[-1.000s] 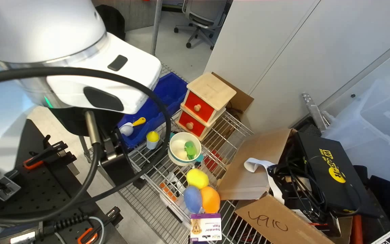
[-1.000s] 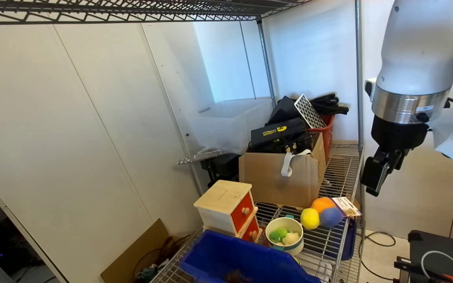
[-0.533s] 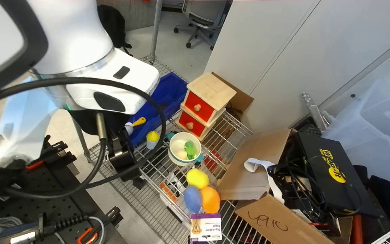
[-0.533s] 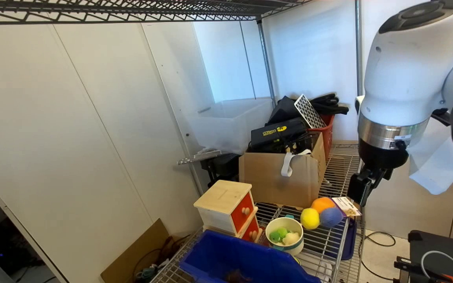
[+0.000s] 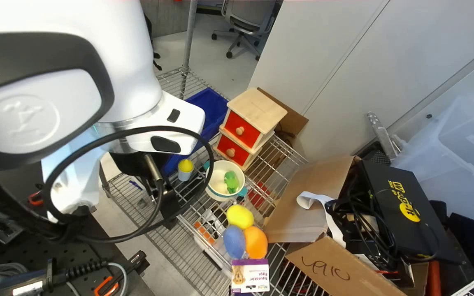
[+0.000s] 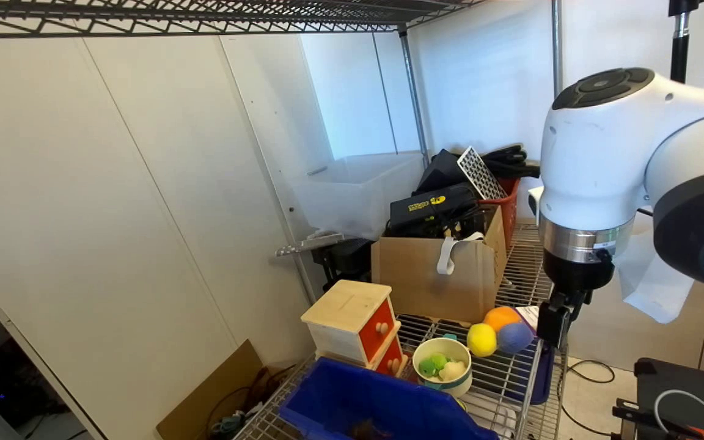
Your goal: Pick up the plush toys and put them in the box
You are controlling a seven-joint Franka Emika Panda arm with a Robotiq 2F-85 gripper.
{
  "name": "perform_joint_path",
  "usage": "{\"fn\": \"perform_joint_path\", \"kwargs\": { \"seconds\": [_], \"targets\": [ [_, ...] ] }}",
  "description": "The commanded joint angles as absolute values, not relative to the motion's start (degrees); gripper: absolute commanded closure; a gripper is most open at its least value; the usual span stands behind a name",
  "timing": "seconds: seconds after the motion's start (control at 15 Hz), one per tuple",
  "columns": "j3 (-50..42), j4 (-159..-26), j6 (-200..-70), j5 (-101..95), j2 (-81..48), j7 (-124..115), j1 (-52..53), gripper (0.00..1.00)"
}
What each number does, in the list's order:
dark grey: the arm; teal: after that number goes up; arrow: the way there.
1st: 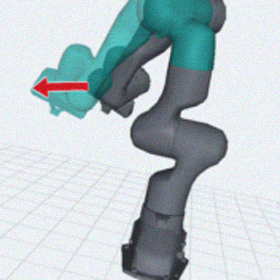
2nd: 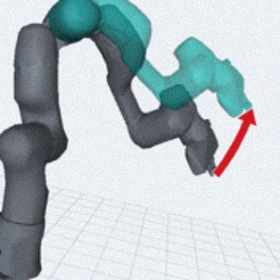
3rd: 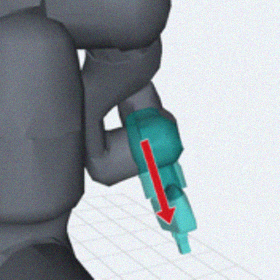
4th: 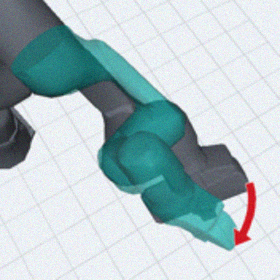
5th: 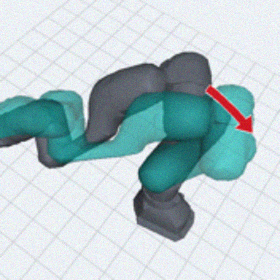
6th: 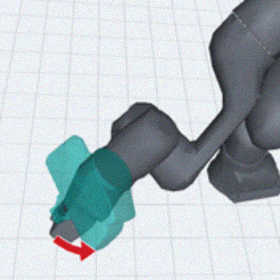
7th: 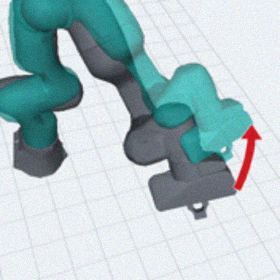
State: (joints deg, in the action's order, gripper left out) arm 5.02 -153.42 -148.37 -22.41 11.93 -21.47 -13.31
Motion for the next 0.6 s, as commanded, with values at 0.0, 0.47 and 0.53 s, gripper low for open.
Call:
{"fn": "perform_joint_path", "kwargs": {
  "seconds": [0.0, 0.47, 0.53],
  "targets": [
    [0.23, -154.16, -154.4, -20.01, 10.65, -8.0, -10.04, 0.0],
    [-0.48, -153.73, -153.16, -18.49, 10.25, -6.62, -9.16, 0.0],
    [-0.17, -153.76, -152.78, -19.99, 10.42, -7.43, -9.6, 0.0]
  ]
}}
